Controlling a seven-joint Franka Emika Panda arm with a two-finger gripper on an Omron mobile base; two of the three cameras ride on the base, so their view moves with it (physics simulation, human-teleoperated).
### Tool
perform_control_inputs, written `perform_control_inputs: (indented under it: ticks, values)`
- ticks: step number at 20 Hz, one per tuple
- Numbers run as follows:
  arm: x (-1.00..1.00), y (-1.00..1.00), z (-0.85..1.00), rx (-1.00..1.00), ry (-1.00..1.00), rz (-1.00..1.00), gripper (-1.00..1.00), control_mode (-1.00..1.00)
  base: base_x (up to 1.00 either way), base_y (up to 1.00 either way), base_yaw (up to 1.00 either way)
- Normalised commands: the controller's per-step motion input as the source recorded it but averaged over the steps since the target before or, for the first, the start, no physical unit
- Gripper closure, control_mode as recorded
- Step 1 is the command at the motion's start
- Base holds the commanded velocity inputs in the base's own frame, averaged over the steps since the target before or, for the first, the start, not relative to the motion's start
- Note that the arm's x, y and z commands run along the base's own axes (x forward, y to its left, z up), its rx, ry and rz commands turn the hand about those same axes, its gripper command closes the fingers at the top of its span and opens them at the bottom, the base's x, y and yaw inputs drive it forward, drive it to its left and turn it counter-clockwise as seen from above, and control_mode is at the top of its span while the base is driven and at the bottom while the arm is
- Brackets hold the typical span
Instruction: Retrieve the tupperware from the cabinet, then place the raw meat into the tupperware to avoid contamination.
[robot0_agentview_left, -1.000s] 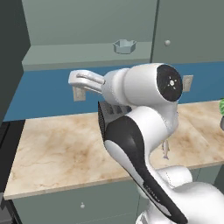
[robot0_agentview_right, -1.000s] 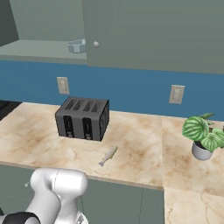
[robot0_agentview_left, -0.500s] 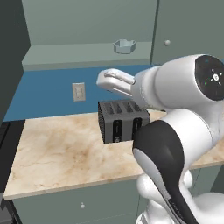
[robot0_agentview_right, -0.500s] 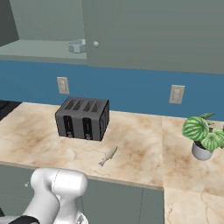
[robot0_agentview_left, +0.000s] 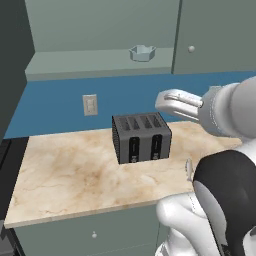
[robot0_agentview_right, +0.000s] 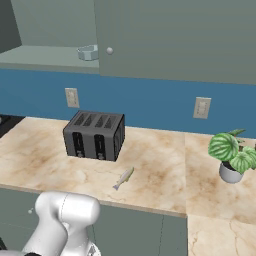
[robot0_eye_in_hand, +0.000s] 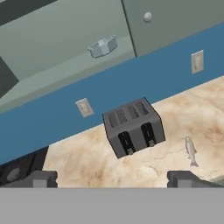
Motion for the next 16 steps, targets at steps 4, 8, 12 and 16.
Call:
perform_control_inputs:
  ticks: [4,8,12,16]
  values:
    - [-0.36,-0.70,0.00,-0.13,0.00,-0.09,-1.00,-1.00,0.00,0.00,0.00]
    - [-0.28,-0.61,0.00,-0.17,0.00,-0.07,-1.00,-1.00,0.00,0.00,0.00]
    - [-0.11,-0.53,0.00,-0.18,0.00,-0.06,-1.00,-1.00,0.00,0.00,0.00]
    - [0.00,-0.37,0.00,-0.16,-0.05,-0.01,-1.00,-1.00,0.00,0.00,0.00]
